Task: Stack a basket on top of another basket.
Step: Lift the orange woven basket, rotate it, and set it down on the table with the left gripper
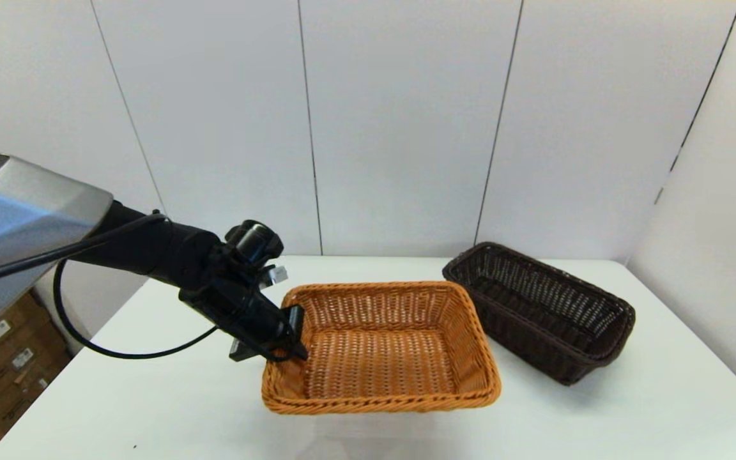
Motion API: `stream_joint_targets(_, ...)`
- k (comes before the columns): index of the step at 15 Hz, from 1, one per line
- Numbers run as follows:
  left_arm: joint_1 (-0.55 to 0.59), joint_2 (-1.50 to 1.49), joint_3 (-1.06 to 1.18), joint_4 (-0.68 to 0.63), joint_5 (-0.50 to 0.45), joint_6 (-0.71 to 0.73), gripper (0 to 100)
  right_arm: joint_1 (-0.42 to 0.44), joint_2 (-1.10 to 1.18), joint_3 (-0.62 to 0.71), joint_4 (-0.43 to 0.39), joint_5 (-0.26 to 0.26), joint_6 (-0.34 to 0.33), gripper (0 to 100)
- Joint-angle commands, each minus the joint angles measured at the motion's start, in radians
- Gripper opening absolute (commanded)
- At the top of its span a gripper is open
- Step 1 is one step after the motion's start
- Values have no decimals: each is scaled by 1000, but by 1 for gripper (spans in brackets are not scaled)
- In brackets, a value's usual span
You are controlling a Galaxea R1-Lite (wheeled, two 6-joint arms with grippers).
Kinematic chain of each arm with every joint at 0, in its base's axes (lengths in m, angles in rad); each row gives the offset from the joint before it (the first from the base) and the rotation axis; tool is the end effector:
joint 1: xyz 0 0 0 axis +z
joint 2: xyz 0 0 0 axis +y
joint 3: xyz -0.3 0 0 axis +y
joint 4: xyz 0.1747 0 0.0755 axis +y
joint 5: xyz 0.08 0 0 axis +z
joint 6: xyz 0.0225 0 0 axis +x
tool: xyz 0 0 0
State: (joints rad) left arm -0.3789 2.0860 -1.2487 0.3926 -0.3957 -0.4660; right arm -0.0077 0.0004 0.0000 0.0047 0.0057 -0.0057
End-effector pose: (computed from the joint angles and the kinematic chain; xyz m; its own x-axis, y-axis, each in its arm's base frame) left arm 0.3262 -0.1392 0.0869 0.1440 -0.4722 -0.8696 0.0185 0.8799 -0.4748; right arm -0.0228 0.0003 0.0750 1.0000 -0.0020 -0.0051 0.0020 1.0000 -0.0057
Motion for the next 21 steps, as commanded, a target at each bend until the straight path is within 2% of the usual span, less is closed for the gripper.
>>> stream_joint_targets(1,0,57,-74,74,-2,-16,0,0,0,0,0,0,0,100)
stream_joint_targets(11,0,138,-189,161,5,-36,0,0,0,0,0,0,0,100)
stream_joint_targets(21,-1,175,-210,163,5,-40,0,0,0,0,0,0,0,100)
